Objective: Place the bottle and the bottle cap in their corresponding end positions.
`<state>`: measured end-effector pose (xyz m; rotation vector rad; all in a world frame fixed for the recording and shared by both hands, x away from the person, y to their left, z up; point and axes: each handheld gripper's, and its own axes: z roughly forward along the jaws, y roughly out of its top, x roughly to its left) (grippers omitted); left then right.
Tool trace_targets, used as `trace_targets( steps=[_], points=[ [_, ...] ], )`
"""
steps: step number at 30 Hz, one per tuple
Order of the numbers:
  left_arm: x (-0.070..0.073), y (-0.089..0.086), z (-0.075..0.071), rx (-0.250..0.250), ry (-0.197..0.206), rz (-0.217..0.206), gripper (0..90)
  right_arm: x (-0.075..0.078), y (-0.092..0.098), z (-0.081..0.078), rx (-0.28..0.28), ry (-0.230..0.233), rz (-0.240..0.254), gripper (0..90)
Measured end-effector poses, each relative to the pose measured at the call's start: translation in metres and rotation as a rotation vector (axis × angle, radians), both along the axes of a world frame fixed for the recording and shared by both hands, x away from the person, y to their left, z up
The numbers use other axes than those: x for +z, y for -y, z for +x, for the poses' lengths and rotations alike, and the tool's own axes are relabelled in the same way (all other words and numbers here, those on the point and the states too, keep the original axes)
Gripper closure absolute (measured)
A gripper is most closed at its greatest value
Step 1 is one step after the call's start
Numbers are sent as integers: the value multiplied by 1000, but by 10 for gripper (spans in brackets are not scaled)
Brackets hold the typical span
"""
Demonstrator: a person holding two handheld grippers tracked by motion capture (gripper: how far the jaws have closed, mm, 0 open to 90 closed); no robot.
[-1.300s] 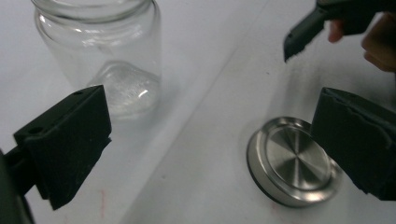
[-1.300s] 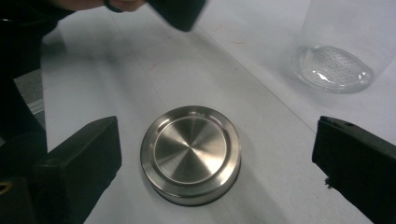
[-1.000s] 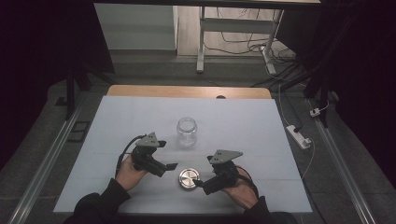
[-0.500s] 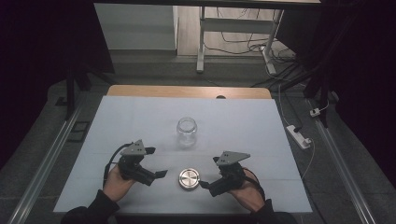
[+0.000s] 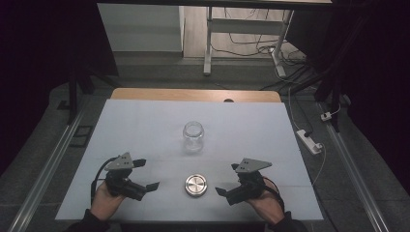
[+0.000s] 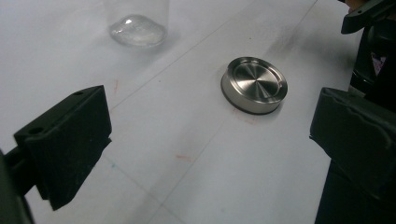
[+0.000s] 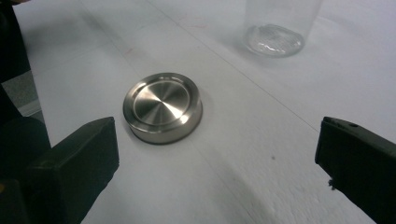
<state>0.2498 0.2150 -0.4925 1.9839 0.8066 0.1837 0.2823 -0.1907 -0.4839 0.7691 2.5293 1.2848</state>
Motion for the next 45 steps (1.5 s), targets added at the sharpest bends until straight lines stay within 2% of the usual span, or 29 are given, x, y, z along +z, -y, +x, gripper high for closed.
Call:
trace_targets(
  steps=[8,14,20,26,30,38,45],
  points=[
    [-3,-16,-13,36,-13,-22,0,0,18,-4,-44,4,-13,0],
    [-7,-29,-26,66,-21,-20,0,1,34,-9,-86,10,-10,0],
    [-9,-43,-41,109,-20,-25,2,0,53,-15,-133,-3,-5,0],
    [-15,-57,-53,152,-38,-27,3,-4,67,-21,-172,-11,-20,0],
    [-19,-64,-60,179,-48,-22,4,-5,75,-25,-213,-7,-26,0],
    [-27,-75,-70,230,-75,-5,5,-8,95,-33,-288,-29,-29,0],
    [-29,-82,-78,263,-89,5,8,-11,107,-38,-320,-60,-34,0]
  ],
)
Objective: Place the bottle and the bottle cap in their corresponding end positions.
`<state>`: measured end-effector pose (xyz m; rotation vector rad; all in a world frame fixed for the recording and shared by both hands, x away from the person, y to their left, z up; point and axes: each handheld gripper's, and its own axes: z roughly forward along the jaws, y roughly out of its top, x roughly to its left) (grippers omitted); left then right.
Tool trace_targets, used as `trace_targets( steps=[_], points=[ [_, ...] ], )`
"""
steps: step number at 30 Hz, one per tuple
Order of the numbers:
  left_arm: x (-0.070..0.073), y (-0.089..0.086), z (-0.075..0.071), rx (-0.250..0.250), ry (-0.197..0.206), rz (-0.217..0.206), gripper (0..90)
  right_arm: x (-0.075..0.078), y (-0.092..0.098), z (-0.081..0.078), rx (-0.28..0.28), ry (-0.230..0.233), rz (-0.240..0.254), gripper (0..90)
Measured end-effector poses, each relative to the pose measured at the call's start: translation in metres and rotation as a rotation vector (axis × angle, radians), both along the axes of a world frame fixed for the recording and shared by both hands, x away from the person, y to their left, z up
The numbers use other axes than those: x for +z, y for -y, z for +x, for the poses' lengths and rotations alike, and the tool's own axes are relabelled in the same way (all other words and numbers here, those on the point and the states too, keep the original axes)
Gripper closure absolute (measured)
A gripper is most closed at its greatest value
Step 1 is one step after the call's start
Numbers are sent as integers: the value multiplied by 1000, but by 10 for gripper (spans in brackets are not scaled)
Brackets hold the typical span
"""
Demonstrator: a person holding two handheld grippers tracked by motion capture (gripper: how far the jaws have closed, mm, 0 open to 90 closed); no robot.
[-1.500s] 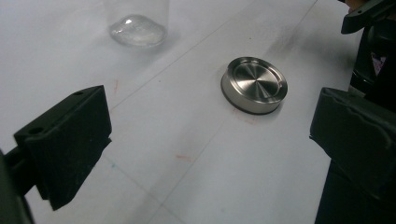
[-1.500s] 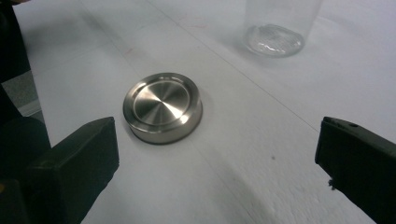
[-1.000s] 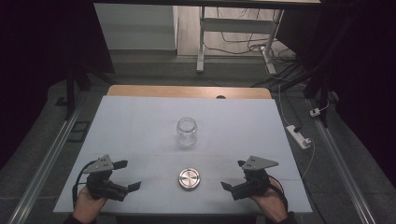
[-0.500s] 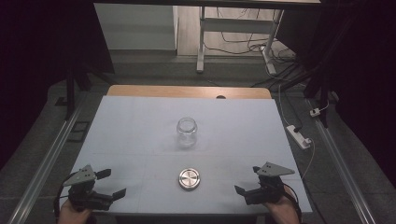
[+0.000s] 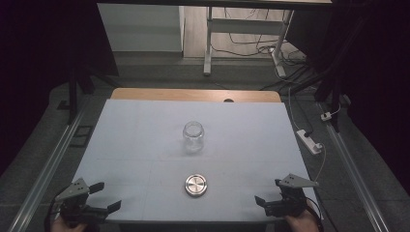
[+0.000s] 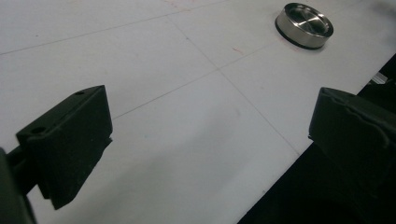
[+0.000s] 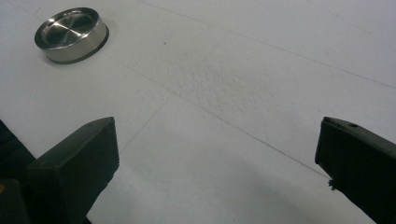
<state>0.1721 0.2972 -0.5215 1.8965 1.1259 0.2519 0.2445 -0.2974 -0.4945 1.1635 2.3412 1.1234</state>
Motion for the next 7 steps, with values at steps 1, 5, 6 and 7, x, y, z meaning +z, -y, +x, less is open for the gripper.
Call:
trace_targets(
  steps=[1,5,6,7],
  points=[
    [0,-1,-1,8,-2,8,8,0,1,-1,-3,1,1,0],
    [-1,-2,-1,19,-20,5,11,0,5,-1,-14,-17,8,0],
    [-1,-2,-1,23,-26,4,11,0,5,-1,-14,-18,2,0],
    [-1,-2,0,22,-32,0,11,-1,4,-1,-11,-17,-3,0]
  ],
)
